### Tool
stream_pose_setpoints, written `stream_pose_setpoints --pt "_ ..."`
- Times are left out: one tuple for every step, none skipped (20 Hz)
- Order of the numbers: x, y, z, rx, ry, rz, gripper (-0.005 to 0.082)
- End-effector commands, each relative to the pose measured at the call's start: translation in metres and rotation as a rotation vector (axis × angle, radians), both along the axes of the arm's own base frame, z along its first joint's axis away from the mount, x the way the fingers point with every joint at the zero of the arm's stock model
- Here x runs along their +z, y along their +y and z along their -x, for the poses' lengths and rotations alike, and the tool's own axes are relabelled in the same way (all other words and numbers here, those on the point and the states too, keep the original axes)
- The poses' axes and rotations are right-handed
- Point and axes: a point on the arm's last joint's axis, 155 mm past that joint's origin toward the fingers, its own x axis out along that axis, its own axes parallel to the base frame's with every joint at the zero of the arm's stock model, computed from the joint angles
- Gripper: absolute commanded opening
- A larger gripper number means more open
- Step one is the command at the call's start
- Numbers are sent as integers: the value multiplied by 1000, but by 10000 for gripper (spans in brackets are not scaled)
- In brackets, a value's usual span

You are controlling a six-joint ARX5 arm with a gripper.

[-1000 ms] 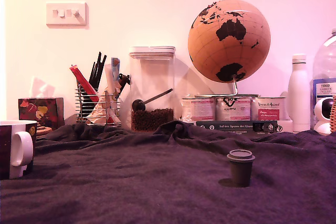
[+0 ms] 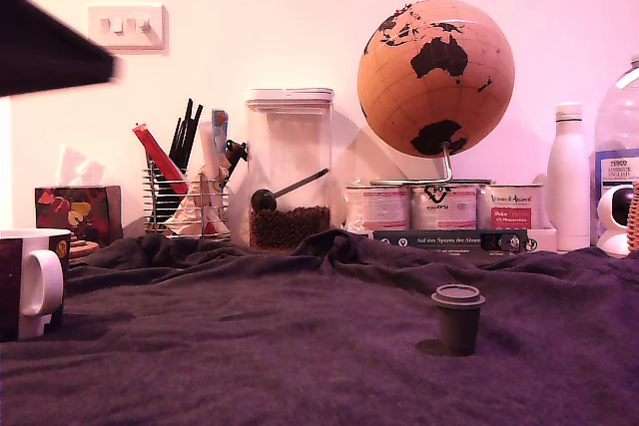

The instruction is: Pick up the coffee capsules on the table and drop them inside the coffee cup

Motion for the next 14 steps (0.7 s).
stream_pose_setpoints --pt "-11 -7 1 -22 -7 -34 -19" --pt "-14 -11 2 -34 -10 -46 -19" --pt "-15 -15 2 -44 -18 -51 -19" --pt "-17 -18 1 -50 -24 -60 -19" --pt "-19 -21 0 -53 -24 -64 -19" --pt "-22 -23 -1 -57 -31 -75 -19" --pt "-24 -26 -3 -60 -37 -85 -19" --pt "-29 -28 -4 -61 -30 -94 -19" --pt "-34 -29 -5 -64 -29 -110 -19" --pt "-38 -30 -6 -65 -23 -121 -19" --pt "-43 -31 -6 -66 -15 -132 -19" --pt "-47 -31 -7 -67 -6 -143 -18" --pt "-50 -31 -7 -67 -1 -152 -13" --pt "-52 -31 -7 -68 3 -158 -9"
